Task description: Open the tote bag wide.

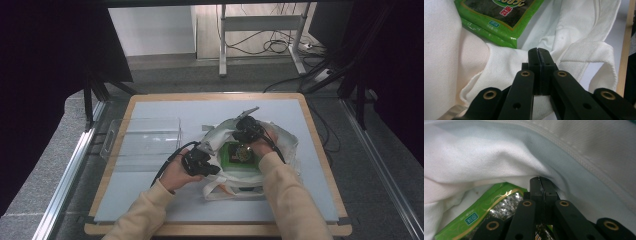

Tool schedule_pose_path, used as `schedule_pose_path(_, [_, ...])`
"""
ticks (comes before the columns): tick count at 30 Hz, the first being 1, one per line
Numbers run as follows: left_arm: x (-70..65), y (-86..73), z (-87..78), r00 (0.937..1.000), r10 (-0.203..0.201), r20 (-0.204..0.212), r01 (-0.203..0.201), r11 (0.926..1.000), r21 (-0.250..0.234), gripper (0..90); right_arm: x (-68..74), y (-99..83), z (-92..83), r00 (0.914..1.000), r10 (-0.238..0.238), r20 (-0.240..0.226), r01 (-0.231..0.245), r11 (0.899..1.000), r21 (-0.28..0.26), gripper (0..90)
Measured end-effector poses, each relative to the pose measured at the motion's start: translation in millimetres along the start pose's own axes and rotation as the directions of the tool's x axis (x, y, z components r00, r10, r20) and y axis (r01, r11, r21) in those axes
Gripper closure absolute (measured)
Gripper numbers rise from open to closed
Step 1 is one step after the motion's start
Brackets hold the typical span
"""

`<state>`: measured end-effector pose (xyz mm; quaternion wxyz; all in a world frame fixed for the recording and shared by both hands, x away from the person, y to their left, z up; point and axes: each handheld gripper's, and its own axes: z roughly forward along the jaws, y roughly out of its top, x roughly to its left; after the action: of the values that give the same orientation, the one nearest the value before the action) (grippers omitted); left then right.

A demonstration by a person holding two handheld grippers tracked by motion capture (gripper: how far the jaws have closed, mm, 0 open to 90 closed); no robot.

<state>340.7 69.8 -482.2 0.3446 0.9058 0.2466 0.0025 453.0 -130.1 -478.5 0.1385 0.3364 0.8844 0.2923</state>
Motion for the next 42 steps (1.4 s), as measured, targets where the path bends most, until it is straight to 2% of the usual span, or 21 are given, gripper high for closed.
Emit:
schedule_pose_path(4, [0.1,0.0,0.0,1.0000,0.000,0.001,0.000,1.0000,0.001,90.0,-0.6,0.6,1.2,0.9999,-0.005,0.016,0.005,1.000,-0.007,89.0])
schedule_pose_path(9, [0.0,0.0,-0.1,1.0000,-0.001,0.002,0.001,1.0000,0.001,90.0,-0.4,-2.1,-1.5,0.9999,0.013,0.003,-0.013,1.000,-0.017,89.0])
schedule_pose_path(11, [1.3,0.0,-0.7,0.9999,0.013,0.001,-0.013,0.9999,0.010,90.0,0.9,-4.4,-6.0,0.9999,0.011,-0.006,-0.011,1.000,-0.025,89.0])
schedule_pose_path(15, [1.4,0.3,-0.9,0.9999,0.011,0.003,-0.011,0.9999,0.009,90.0,2.6,-10.4,-22.1,0.9999,0.010,-0.013,-0.011,0.999,-0.047,89.0])
schedule_pose_path(19, [0.1,0.9,-0.8,1.0000,0.001,0.003,-0.001,1.0000,0.001,90.0,3.6,-19.4,-42.2,0.9994,0.030,-0.015,-0.030,0.997,-0.066,89.0])
schedule_pose_path(22, [0.7,0.9,-1.6,0.9999,0.012,0.001,-0.012,0.9999,0.007,90.0,2.5,-28.6,-55.8,0.9991,0.040,-0.015,-0.041,0.996,-0.080,89.0])
schedule_pose_path(23, [-0.5,0.7,-1.1,1.0000,-0.001,0.003,0.001,1.0000,-0.005,90.0,1.9,-32.1,-60.5,0.9985,0.051,-0.018,-0.052,0.995,-0.082,89.0])
schedule_pose_path(27, [-0.7,0.5,-2.9,1.0000,-0.008,0.006,0.008,0.9999,-0.013,90.0,-1.9,-46.0,-75.3,0.9952,0.095,-0.024,-0.096,0.991,-0.092,88.9])
schedule_pose_path(29, [-0.2,0.4,-5.2,0.9999,-0.007,0.009,0.007,0.9998,-0.020,90.0,-4.0,-52.8,-81.3,0.9945,0.103,-0.021,-0.104,0.989,-0.105,88.9])
schedule_pose_path(35, [0.9,0.1,-17.9,0.9996,-0.018,0.020,0.020,0.9974,-0.069,89.6,-6.1,-67.7,-98.5,0.9923,0.124,-0.010,-0.124,0.985,-0.119,88.8])
schedule_pose_path(36, [1.0,0.2,-21.5,0.9998,-0.011,0.016,0.012,0.9971,-0.075,89.4,-6.2,-69.6,-100.8,0.9919,0.126,-0.012,-0.127,0.985,-0.119,88.8])
schedule_pose_path(39, [-0.5,0.1,-32.0,0.9997,-0.020,0.016,0.022,0.9926,-0.120,88.2,-6.1,-74.6,-106.1,0.9904,0.137,-0.012,-0.138,0.982,-0.126,88.4])
schedule_pose_path(42, [-0.3,-0.7,-42.0,0.9994,-0.033,-0.005,0.032,0.9859,-0.164,83.1,-6.0,-76.9,-110.0,0.9899,0.142,-0.008,-0.141,0.981,-0.131,88.3])
